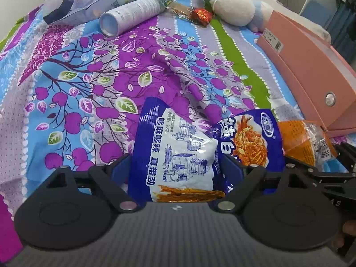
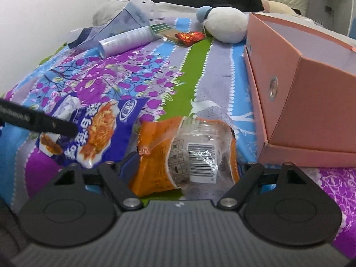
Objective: Organize snacks
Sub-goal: 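Lift the blue packets with the left tool while the right tool lifts the orange snack, then carry the blue packets and orange snack over the pink box with both tools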
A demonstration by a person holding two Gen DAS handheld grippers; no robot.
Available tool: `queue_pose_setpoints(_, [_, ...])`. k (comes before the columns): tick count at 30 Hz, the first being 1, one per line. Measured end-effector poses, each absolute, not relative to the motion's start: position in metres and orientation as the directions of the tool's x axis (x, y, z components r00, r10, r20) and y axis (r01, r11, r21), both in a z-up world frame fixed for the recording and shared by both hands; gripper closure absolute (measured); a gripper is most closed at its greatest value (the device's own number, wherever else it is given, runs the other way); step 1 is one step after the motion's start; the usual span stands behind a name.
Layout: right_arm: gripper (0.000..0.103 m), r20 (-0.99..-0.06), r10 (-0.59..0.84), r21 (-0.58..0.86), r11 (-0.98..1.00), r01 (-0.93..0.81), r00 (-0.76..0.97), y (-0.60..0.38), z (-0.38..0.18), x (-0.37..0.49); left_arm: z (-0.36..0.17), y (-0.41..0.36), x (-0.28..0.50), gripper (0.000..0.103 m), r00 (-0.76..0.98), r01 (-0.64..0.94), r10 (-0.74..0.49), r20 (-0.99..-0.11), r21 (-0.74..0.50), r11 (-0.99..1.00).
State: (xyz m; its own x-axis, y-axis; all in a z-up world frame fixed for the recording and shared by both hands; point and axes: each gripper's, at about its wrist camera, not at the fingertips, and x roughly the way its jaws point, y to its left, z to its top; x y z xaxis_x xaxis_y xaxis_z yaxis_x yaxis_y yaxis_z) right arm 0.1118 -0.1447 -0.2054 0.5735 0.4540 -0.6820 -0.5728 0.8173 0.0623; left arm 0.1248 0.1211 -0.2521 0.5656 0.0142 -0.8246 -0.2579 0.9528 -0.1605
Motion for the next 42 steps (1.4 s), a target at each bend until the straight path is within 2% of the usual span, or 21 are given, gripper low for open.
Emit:
queue_pose_setpoints(3, [0.020,-0.685,0.458,0.081,0.821,-0.565,0.566,-0.145,-0.206,0.112,-0.251,0.119,0.126,0.023,0.565,-0.264,0.011,-0.825,-0.168,0.950])
queue_pose_setpoints(4, [0.023,-0.686,0.460,0.090,0.823,-0.561,0.564,-0.145,-0.205,0.112,-0.250,0.119,0.126,0.025,0.566,-0.266,0.006,-0.824,-0.175,0.948])
queue_pose_setpoints(6, [0.035,-0.683,0.460,0.102,0.829,-0.550,0.568,-0.148,-0.202,0.112,-0.248,0.118,0.126,0.034,0.567,-0.271,-0.003,-0.824,-0.190,0.943])
queue_pose_setpoints(11, [0.040,-0.679,0.457,0.117,0.839,-0.531,0.574,-0.155,-0.196,0.112,-0.238,0.113,0.124,0.045,0.575,-0.289,0.003,-0.818,-0.200,0.936])
queue_pose_setpoints(15, [0.043,-0.674,0.451,0.115,0.847,-0.519,0.585,-0.161,-0.190,0.109,-0.230,0.110,0.122,0.050,0.587,-0.295,0.004,-0.810,-0.209,0.932])
queue_pose_setpoints(27, [0.053,-0.659,0.409,0.108,0.882,-0.459,0.631,-0.176,-0.167,0.101,-0.202,0.102,0.110,0.057,0.632,-0.308,-0.010,-0.775,-0.262,0.915])
queue_pose_setpoints(42, [0.054,-0.604,0.388,0.111,0.906,-0.409,0.696,-0.197,-0.101,0.076,-0.136,0.072,0.093,0.058,0.696,-0.296,-0.032,-0.717,-0.327,0.897])
